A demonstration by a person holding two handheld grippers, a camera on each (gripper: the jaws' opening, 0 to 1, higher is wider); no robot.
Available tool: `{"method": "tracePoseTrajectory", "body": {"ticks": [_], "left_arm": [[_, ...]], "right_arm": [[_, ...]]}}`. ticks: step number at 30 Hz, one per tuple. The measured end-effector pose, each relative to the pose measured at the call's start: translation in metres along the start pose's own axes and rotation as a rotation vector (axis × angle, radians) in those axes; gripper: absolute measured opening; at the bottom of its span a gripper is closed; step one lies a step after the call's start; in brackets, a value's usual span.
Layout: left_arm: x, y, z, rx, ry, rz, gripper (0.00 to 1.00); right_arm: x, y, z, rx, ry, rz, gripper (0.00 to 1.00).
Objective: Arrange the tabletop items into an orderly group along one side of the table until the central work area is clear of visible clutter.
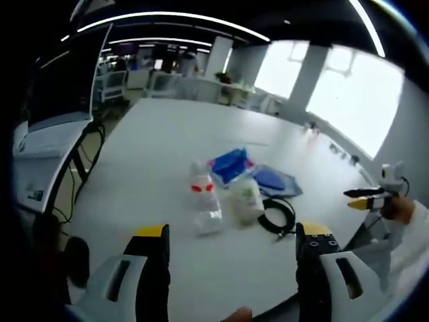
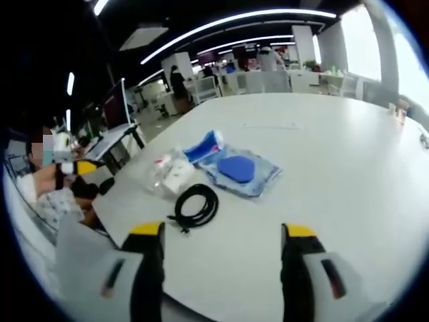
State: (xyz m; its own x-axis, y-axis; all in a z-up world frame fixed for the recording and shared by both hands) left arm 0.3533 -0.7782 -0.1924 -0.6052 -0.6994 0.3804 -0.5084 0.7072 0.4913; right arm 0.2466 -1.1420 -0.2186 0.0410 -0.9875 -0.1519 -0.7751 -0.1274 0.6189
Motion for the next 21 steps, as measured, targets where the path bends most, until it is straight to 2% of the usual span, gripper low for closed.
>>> {"method": "tracePoseTrajectory", "body": {"ticks": [9,21], "left_arm": [[-0.007,-0.018,-0.004,-0.037,-0.016,0.02,0.73],[-0.019,-0.036,-0.012,-0.057,-0.007,0.04,0.72]], "right_arm": [[-0.001,-0.003,0.001,-0.008,-0.004,0.005,0.69],[0.001,0.0,0.005,-0.022,-0.014,0.022,0.68]]}}
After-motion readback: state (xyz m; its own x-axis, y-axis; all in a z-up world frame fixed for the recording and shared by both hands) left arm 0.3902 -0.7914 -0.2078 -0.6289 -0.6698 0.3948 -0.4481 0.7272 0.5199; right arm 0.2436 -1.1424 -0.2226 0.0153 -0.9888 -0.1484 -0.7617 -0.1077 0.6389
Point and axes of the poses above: the point that each gripper's makers call its tool centre point, and the gripper's own axes: y roughly backward along the fingers, x roughly to its right, z roughly out of its underside, the point moved 5 cm from there along y, roughly backward along the fingers, and after that the axes turned 9 degrees about z, right-handed, at the moved point
